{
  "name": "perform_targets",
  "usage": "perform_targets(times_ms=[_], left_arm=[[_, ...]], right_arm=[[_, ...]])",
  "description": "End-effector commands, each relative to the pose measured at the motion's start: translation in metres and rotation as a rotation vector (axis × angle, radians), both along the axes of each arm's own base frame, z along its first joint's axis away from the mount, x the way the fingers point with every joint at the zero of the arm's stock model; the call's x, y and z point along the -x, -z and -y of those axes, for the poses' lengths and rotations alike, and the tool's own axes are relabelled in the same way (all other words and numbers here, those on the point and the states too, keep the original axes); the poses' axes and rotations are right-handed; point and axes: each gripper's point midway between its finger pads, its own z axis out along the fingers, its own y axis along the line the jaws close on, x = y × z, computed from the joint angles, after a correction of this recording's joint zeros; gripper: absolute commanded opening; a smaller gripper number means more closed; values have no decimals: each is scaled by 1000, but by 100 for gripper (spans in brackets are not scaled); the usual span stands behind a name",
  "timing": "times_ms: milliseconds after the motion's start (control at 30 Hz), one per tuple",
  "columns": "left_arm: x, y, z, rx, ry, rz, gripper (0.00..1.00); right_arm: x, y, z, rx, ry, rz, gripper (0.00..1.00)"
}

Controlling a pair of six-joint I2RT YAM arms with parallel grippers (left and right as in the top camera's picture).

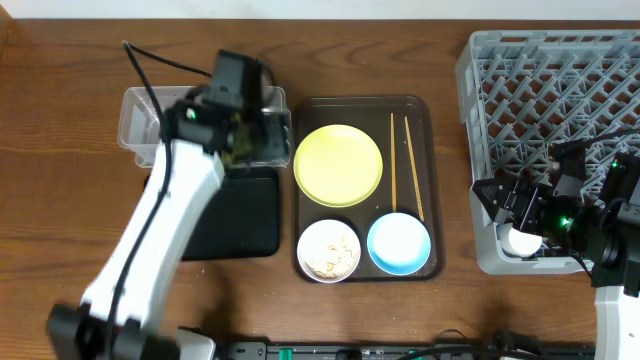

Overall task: Sort waste into correct bins and load items into the dishwasher rack
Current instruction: 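Grasp the white tissue with the left gripper, drop it in the container, then grasp the rim of the pink rice bowl with the left gripper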

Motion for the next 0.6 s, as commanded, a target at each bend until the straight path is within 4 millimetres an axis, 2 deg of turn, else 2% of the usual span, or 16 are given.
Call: perform_targets(times_ms=[0,133,233,367,567], left_arm=[[32,-10,28,8,96,-28,69],[70,7,58,-14,149,-121,66],[90,25,69,-49,106,-173,64],[101,50,73,-95,-9,-188,54],[115,82,99,-37,37,-197,46]], right_arm=[[-1,-2,2,33,-6,14,91],[0,-2,2,31,-5,12,90],[0,-2,2,21,7,5,91],[0,-2,2,21,6,4,91],[1,-1,1,20,6,-2,91]])
